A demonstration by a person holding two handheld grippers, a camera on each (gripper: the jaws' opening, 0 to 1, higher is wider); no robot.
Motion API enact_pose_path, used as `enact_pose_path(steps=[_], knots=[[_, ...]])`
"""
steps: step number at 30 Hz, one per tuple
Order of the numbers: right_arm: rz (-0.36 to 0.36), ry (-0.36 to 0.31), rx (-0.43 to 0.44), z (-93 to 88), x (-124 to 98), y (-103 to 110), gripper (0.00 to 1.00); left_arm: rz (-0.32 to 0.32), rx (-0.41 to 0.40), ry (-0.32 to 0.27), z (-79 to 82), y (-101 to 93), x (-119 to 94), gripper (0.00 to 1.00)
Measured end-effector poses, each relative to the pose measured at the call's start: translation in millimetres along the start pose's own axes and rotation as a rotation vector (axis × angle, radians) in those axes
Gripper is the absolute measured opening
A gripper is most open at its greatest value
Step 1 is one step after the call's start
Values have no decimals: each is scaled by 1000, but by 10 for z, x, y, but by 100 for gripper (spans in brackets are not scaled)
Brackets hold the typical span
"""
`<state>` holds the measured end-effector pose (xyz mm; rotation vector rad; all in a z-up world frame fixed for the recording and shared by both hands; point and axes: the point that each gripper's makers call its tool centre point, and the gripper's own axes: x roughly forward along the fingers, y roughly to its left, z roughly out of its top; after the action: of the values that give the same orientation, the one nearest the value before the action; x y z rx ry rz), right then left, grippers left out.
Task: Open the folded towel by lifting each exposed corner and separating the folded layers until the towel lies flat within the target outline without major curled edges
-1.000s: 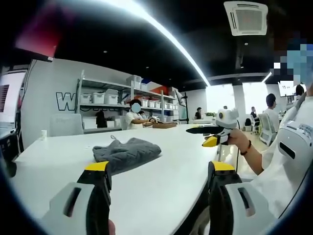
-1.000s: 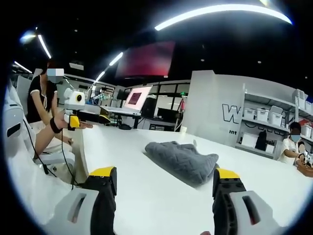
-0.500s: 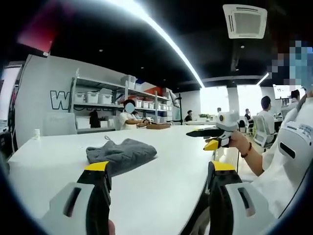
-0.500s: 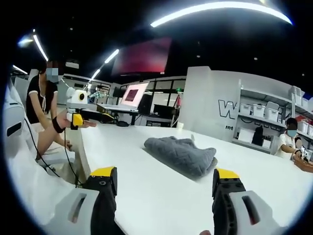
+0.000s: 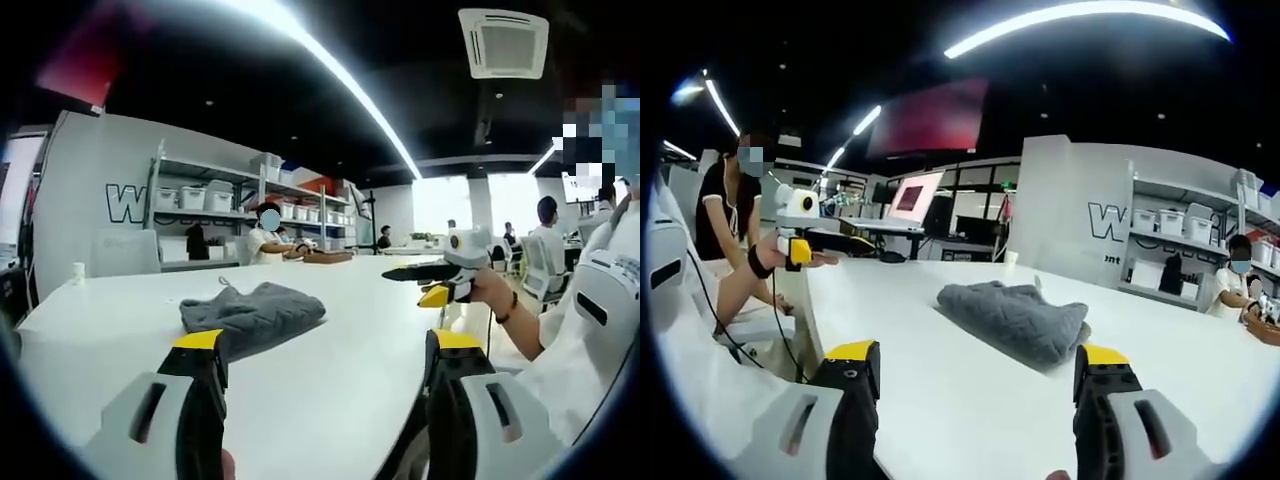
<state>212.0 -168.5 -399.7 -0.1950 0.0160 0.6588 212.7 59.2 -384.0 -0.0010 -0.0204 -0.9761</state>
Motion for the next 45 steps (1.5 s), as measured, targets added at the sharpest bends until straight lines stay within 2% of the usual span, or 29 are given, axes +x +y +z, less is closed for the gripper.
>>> enact_pose_path(steps=[9, 12, 14, 19, 38, 45], knots=[[1, 2, -11, 57, 77, 16, 78, -11, -14, -11, 12, 14, 66, 79], [4, 4, -14, 58, 85, 15, 78, 4, -14, -15, 26, 73, 54, 79], [5, -3, -11, 65, 89, 8, 78, 13, -13, -2, 13, 90, 49, 78], [-5, 2, -5, 69, 107, -38, 78, -2, -19, -14, 44, 79, 67, 78], [-9, 0, -5, 90, 171, -102, 76, -7, -32, -4, 26, 181, 182, 77], [-6, -3, -9, 103, 172, -97, 76, 6, -33, -2, 17, 225, 178, 77]])
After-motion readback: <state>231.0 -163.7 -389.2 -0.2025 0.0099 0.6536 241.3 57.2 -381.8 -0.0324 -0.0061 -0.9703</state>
